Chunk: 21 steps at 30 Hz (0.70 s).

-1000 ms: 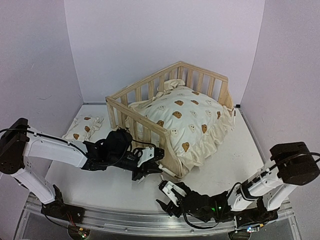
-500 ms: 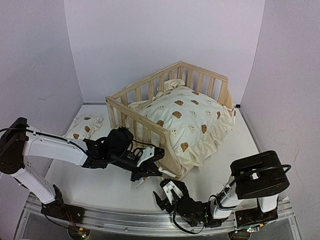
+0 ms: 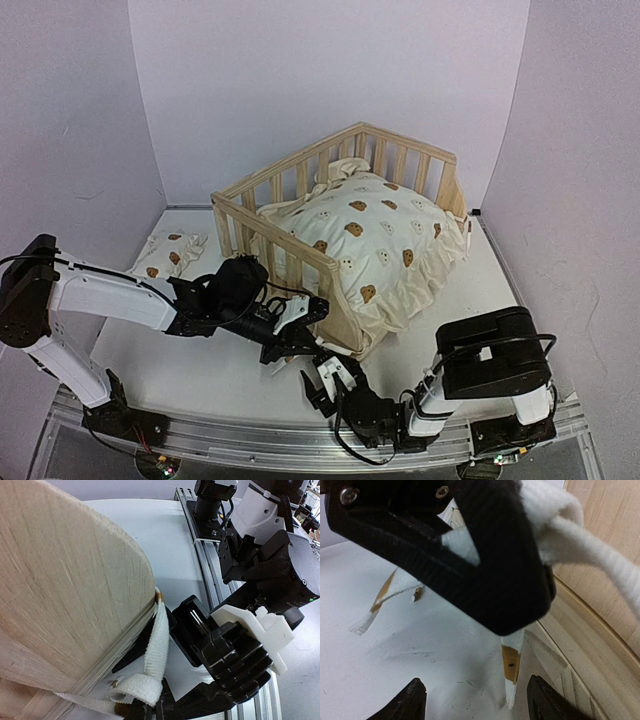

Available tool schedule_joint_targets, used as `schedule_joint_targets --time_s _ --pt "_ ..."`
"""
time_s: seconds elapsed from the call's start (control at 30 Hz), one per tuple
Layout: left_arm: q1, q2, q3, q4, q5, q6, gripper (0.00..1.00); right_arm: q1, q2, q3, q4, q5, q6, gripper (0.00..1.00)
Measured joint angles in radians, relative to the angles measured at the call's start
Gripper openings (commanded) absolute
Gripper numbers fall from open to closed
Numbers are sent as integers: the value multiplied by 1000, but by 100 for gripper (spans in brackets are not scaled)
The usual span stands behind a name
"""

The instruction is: Set up the pet bed

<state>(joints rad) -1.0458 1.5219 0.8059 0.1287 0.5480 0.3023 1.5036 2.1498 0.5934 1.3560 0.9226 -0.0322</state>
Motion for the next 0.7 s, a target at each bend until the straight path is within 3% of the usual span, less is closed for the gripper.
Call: schedule_joint_targets --time_s 0.17,0.27,0.33,0.43,0.47,0.6,0.7 --pt "2 0 0 0 4 0 0 -6 31 17 41 3 -23 67" --pt "5 5 4 -4 8 0 0 -29 70 59 52 4 -50 54" --pt "6 6 8 -8 10 0 0 -47 88 84 57 8 -67 40" --pt "16 6 12 -7 8 -2 0 -62 93 95 70 14 -97 5" --pt "18 6 12 -7 8 -3 0 -65 93 95 74 14 -98 0" --pt "17 6 12 -16 8 -4 0 -58 69 53 79 5 -89 0" --pt "17 23 18 -18 0 -5 0 -24 -40 -58 17 7 -41 0"
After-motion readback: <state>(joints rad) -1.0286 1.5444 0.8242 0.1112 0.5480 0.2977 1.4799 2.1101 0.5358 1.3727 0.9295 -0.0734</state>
